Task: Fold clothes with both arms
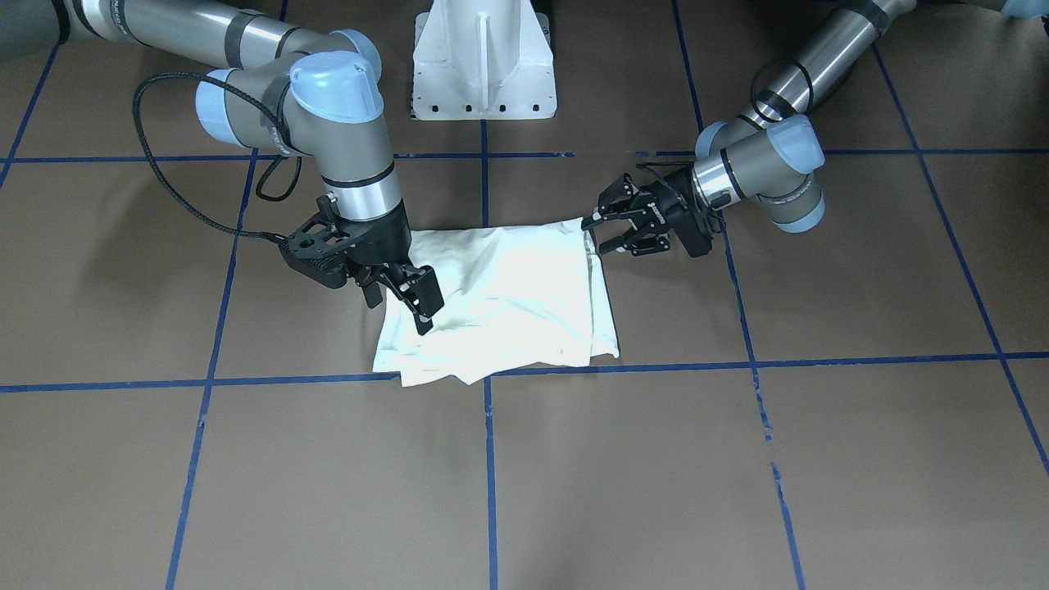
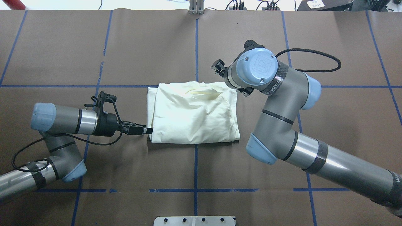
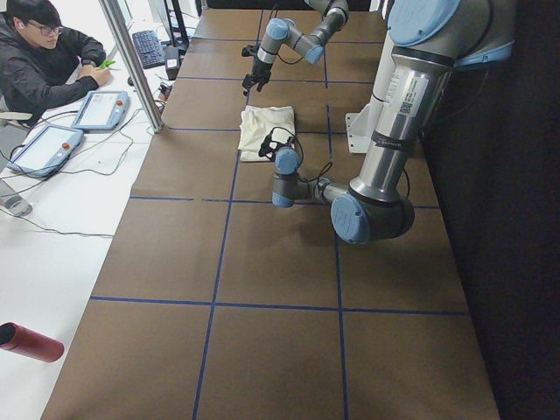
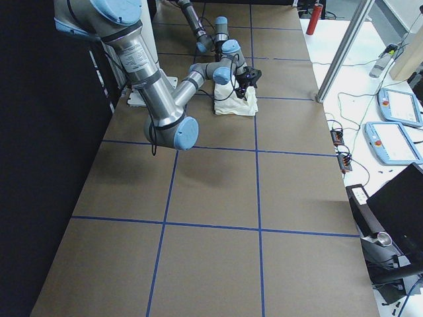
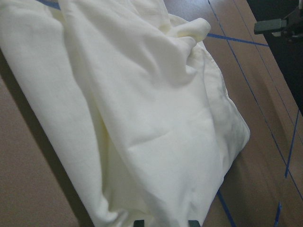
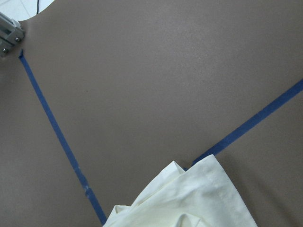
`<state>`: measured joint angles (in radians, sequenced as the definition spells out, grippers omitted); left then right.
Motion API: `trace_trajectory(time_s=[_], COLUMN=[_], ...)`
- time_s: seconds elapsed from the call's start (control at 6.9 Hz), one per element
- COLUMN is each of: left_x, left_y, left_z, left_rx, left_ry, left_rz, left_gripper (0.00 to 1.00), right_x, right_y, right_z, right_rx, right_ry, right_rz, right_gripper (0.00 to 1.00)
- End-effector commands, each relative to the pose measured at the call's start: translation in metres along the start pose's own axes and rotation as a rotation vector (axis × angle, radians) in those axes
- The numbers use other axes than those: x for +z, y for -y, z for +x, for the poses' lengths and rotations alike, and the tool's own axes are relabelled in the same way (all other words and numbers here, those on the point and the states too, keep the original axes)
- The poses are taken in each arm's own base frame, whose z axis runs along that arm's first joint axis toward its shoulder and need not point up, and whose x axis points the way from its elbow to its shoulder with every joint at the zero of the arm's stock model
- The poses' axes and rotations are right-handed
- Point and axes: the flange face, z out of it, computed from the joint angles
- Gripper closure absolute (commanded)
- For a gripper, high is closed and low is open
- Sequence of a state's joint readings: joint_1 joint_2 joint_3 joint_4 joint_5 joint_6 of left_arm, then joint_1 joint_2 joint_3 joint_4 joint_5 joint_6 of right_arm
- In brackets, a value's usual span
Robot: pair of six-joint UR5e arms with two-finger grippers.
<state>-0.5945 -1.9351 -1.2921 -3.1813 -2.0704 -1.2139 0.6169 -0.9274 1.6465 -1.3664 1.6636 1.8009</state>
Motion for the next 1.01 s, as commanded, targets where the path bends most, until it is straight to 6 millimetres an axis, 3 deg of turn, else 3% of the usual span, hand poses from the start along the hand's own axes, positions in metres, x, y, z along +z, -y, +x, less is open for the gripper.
trace_trajectory(time_s=[0.0,0.14,0.29,0.43,0.72,0.87], left_x=[-0.025,-0.031,-0.039,-0.049,-0.065,-0.066], left_y=[0.047,0.065,0.08,0.09,0.102,0.102], left_z=[0.013,0.042,0.077,0.099,0.106,0.107], left_rx=[-0.043,-0.074,-0.108,-0.114,-0.018,-0.018], left_ry=[0.095,0.148,0.198,0.232,0.235,0.231], left_rz=[-0.008,-0.032,-0.061,-0.064,-0.088,-0.092], left_gripper=[0.0,0.0,0.0,0.0,0.0,0.0], right_x=[-0.019,-0.036,-0.04,-0.031,-0.005,0.011], right_y=[0.009,0.002,-0.029,-0.048,-0.077,-0.08], right_z=[0.009,0.009,0.009,0.012,0.022,0.028], right_rx=[-0.148,-0.241,-0.311,-0.351,-0.558,-0.579], right_ry=[-0.031,-0.038,-0.036,-0.046,-0.135,-0.167], right_rz=[-0.089,-0.117,-0.156,-0.161,-0.055,-0.044], right_gripper=[0.0,0.0,0.0,0.0,0.0,0.0])
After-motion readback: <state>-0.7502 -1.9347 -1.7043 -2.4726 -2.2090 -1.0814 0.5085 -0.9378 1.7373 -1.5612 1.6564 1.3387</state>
